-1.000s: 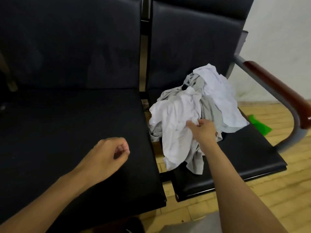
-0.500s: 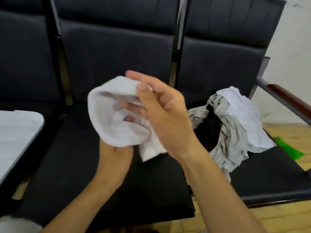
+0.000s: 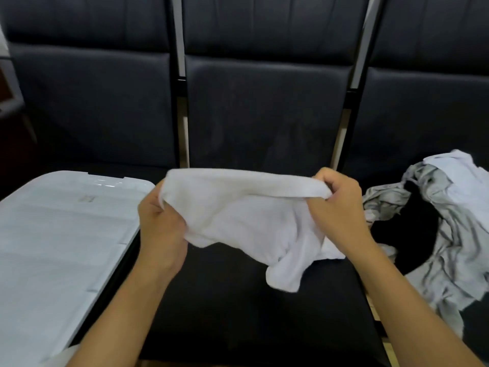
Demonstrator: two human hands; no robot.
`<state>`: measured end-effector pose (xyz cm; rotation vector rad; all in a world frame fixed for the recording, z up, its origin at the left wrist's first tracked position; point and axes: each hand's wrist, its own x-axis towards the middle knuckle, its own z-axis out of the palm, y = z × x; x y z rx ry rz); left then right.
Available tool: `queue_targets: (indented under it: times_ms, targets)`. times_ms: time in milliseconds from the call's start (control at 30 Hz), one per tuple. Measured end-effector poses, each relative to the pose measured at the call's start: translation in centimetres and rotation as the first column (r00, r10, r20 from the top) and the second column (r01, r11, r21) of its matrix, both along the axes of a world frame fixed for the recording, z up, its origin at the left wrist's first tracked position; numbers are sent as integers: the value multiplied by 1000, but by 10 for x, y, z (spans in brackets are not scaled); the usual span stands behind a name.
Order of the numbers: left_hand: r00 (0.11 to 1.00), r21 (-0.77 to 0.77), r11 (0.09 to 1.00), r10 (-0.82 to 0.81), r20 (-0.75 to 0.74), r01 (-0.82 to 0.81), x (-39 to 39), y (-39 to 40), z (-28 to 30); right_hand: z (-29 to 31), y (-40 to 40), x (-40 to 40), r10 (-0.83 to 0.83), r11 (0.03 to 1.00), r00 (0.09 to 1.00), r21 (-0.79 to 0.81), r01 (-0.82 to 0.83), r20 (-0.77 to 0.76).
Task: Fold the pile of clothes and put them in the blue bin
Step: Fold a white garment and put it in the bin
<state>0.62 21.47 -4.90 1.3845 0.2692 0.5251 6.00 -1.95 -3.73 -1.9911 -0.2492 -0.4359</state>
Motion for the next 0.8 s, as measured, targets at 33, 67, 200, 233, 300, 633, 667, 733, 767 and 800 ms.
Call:
queue_targets:
  times_ms: [33,67,200,233,300,633,667,733,767,800]
  targets:
    - [997,-90,994,49,-57,-54,6,11,-3,2,1,1,24,997,999,77,-21,-37]
    - [990,-151,983,92,-107,-108,11,21,-6,3,2,1,48,992,997,123,-40,-67]
    - [986,-262,955,106,-132,-138,12,38,-5,4,2,1,81,983,986,176,-55,-144]
    - [986,-289,949,87,-141,-125,11,40,-4,3,2,1,87,988,984,139,-66,-153]
    - [974,-326,936,66,-216,-136,11,47,-5,2,1,0,126,992,973,38,-120,-196]
    - [949,130,986,141,-283,-108,12,40,7,-6,-29,16,-179,984,938,-53,171,-296]
    - [948,100,992,107,-299,-80,10,41,11,-5,-33,16,-183,981,945,-120,156,-270]
    - [934,21,998,63,-351,-59,11,46,10,-1,-34,11,-150,975,954,-197,100,-258]
    - [919,24,997,81,-385,-77,13,48,8,1,-30,7,-94,982,955,-184,42,-283]
    - [908,98,990,129,-398,-98,14,47,7,4,-25,3,-13,988,949,-148,-36,-316]
